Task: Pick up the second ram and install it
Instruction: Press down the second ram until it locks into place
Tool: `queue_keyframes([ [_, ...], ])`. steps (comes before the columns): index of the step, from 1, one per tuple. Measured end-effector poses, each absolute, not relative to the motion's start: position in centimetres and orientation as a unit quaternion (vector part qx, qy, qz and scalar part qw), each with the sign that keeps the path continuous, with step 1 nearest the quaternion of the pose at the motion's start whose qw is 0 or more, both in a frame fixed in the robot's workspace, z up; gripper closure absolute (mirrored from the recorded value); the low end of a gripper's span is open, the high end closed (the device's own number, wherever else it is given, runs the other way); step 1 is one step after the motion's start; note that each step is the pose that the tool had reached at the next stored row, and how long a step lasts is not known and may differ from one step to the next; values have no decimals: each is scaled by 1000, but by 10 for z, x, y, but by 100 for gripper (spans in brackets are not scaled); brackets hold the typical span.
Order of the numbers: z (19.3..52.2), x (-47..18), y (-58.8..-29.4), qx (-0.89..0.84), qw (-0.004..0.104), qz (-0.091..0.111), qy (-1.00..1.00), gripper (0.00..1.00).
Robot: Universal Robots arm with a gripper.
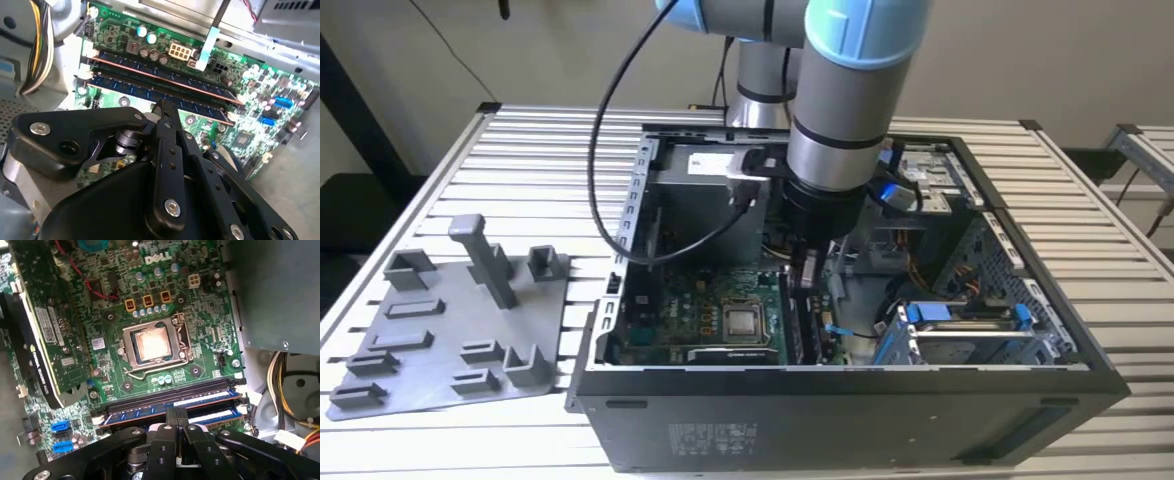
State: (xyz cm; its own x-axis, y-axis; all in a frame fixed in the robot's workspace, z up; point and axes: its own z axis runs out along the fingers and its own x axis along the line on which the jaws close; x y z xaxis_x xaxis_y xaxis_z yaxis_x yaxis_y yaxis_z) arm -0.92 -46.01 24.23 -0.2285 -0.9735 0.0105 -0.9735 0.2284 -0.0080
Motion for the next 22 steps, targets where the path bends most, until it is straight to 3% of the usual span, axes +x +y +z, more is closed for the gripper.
queue_keyframes([
  [22, 232, -12, -460, 693, 1, 6, -721, 89],
])
